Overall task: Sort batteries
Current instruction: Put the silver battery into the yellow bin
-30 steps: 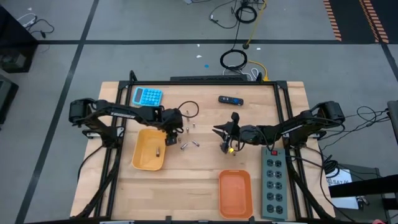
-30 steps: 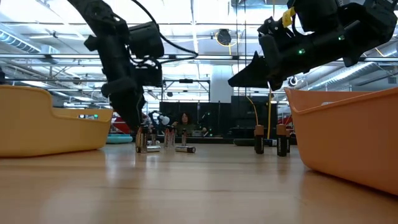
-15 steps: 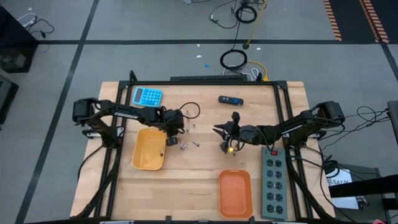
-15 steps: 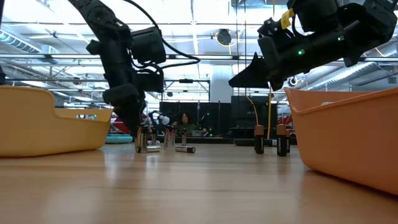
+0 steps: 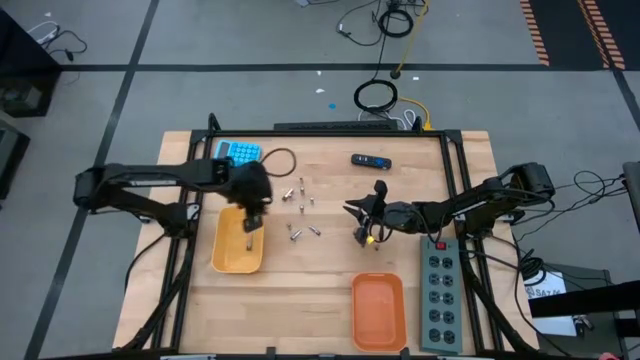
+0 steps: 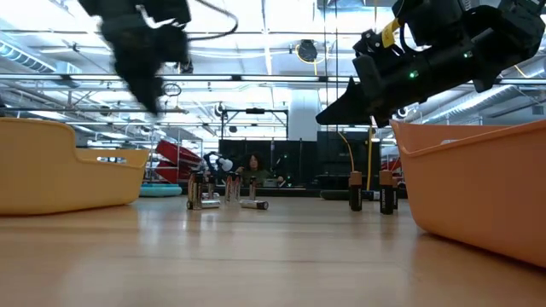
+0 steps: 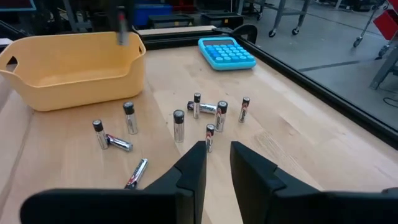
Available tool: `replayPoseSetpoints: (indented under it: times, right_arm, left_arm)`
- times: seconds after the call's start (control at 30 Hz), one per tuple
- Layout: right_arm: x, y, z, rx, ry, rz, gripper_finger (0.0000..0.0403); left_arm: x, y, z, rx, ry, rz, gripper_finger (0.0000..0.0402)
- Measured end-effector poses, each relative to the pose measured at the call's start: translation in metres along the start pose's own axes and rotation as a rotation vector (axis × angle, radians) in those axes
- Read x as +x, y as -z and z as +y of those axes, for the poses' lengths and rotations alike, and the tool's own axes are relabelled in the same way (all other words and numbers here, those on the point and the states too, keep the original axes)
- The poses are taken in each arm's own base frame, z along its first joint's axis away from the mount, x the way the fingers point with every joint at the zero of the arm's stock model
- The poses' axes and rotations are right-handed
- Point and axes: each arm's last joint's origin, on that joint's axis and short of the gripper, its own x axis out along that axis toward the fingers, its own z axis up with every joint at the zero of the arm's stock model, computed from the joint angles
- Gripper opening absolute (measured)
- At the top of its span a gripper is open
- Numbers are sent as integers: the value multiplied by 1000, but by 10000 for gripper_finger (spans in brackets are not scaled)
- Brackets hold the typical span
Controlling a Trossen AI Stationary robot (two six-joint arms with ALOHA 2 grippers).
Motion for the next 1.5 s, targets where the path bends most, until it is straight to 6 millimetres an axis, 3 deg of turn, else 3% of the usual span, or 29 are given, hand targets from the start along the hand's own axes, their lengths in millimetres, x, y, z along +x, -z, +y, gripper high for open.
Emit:
replayPoseSetpoints:
  times: [0.17,0.23,0.4,0.53,0.9,1.4,1.5]
  right_arm:
    - [0,0,0,3,2,3,64]
    - [0,0,0,10,2,4,64]
    - [0,0,0,14,2,3,64]
    - [0,0,0,14,2,2,64]
    - [0,0,0,13,2,3,63]
    - [0,1,0,10,2,6,63]
    - [0,1,0,9,3,8,63]
  left_arm:
    - [3,36,-7,-113,-14,170,59]
    - [12,43,-9,-121,-18,185,89]
    - [15,36,-12,-92,-49,116,204]
    - [12,17,-18,0,-97,-71,246]
    - [66,-12,-21,224,-93,-97,225]
    - [118,-19,-20,300,-40,-35,222]
    - [124,-19,-21,333,-54,-25,199]
